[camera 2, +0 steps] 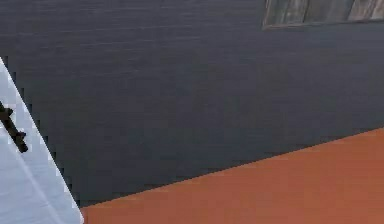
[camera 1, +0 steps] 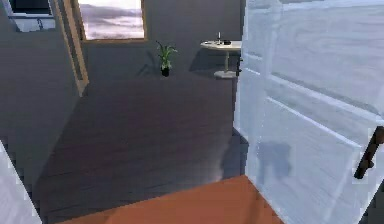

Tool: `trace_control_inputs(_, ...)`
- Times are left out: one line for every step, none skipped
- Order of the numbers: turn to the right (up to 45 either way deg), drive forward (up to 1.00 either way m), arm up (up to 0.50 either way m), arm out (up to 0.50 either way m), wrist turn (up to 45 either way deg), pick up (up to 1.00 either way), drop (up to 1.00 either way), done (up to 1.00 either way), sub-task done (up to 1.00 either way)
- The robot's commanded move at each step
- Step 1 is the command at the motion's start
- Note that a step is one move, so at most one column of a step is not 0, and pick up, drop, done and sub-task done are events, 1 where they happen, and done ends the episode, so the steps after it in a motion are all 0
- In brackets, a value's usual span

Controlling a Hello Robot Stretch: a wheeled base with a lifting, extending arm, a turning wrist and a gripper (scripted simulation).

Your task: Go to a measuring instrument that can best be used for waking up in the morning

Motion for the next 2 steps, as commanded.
trace_control_inputs(0.0,0.95,0.00,0.00,0.0,0.00,0.00,0.00,0.00)
trace_control_inputs(3.0,0.00,0.00,0.00,0.0,0.00,0.00,0.00,0.00)
